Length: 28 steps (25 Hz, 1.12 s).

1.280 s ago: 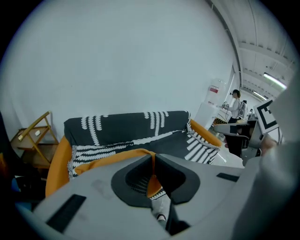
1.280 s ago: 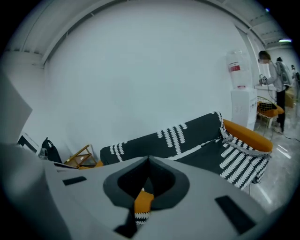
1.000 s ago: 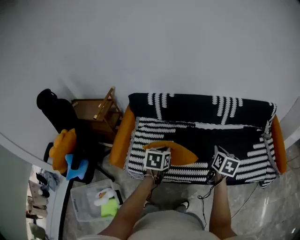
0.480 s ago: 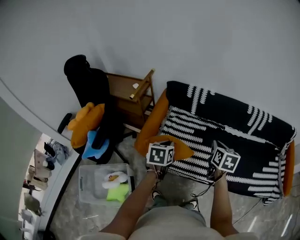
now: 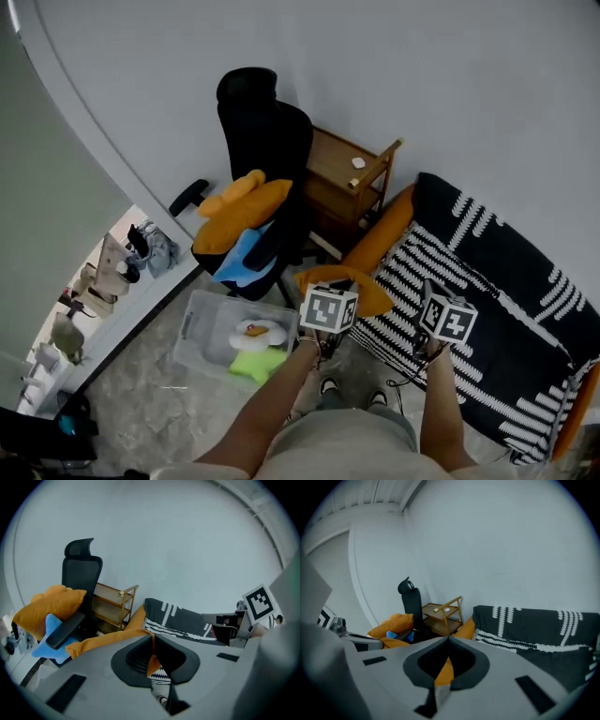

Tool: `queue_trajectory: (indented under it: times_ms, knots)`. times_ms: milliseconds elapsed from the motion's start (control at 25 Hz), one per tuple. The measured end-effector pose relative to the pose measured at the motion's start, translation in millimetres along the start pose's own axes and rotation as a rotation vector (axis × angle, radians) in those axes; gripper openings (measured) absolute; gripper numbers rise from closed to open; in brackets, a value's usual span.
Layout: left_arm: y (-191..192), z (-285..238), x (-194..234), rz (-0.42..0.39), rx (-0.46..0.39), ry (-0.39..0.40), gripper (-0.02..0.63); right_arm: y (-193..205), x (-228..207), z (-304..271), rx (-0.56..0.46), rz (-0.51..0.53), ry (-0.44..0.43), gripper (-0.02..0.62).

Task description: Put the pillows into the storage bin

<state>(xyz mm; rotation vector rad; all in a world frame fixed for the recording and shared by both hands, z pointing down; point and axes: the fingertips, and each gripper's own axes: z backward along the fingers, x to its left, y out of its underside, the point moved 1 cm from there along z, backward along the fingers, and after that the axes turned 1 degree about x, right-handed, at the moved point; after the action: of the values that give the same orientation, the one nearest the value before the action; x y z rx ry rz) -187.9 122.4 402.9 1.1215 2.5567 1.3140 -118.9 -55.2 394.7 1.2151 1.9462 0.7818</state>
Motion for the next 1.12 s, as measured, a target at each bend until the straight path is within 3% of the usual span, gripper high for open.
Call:
queue_trajectory:
  times_ms: [400, 680, 960, 1120]
  knots:
    - [38.4, 72.2, 72.5, 0.274, -0.104, -0.271, 0.026, -1.3, 105.1, -52.6, 0.105, 0.244, -0.296, 0.002]
    - [88.2, 129.9, 99.1, 0.477, -0.178, -0.482, 0.026, 28.7, 173.5, -67.0, 0.196, 0.361, -0.499, 0.002]
    - [154.1, 201.8, 130.6, 0.646, -0.229, -0.653, 0.026, 62.1, 252.9, -61.0, 0.235, 0.478, -0.649, 0.002]
    - [180.4, 234.3, 145.7, 0.701, -0.257, -0.712, 0.026, 73.0, 294.8, -56.3, 0.248, 0.525, -0.708, 0.002]
